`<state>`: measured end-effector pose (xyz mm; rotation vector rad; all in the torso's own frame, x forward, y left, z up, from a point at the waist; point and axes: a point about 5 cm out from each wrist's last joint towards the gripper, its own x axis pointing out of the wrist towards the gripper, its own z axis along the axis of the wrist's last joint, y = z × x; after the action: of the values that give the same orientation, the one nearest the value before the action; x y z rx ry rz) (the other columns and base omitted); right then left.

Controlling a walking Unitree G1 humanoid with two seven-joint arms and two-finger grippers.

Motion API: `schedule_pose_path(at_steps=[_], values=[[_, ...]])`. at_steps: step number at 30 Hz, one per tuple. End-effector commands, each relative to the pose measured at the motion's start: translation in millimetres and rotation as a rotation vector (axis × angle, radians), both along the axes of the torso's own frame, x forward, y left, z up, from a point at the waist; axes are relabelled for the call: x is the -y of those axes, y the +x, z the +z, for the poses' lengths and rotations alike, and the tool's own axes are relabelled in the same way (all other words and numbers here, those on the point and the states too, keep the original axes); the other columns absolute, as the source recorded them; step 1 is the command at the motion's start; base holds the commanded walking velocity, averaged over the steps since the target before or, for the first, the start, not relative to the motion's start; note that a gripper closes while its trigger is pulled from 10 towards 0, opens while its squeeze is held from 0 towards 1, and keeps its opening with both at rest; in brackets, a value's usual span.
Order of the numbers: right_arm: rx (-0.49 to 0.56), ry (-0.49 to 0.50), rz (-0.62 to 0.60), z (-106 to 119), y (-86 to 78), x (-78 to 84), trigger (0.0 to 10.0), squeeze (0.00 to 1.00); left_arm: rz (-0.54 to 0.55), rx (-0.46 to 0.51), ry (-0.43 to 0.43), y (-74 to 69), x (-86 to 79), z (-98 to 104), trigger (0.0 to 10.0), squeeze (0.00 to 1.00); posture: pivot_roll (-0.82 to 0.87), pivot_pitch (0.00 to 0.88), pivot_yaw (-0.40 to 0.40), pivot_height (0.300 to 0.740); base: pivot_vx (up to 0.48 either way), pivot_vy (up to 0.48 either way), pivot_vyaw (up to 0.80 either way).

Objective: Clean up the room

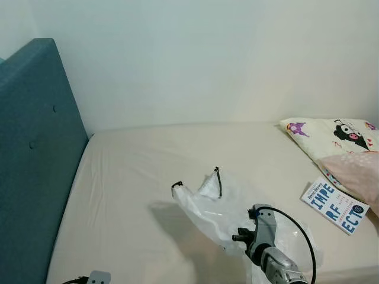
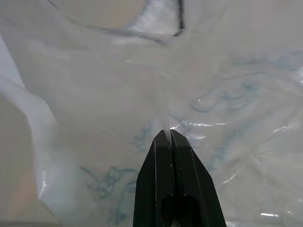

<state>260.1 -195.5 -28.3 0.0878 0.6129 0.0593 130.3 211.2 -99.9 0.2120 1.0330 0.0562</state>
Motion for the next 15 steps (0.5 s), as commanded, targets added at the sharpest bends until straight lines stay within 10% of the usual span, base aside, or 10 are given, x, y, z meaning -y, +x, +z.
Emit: schedule_pose_path(at_steps=[1, 15], values=[[-0.014, -0.078, 0.016, -2.9, -1.1, -4.4, 10.0, 0.0, 0.002, -0.014, -0.016, 2.1, 3.5, -0.5, 10.0, 0.0, 0.03, 0.0, -0.111, 0.74, 0.0, 0.0, 0.0], [-0.269, -0.096, 0.288, -41.2, -46.7, -47.1, 10.0, 0.0, 0.149, 0.034, -0.003, 15.7, -0.9, 4.7, 10.0, 0.0, 0.1, 0.0, -0.165, 0.74, -0.371, 0.0, 0.0]])
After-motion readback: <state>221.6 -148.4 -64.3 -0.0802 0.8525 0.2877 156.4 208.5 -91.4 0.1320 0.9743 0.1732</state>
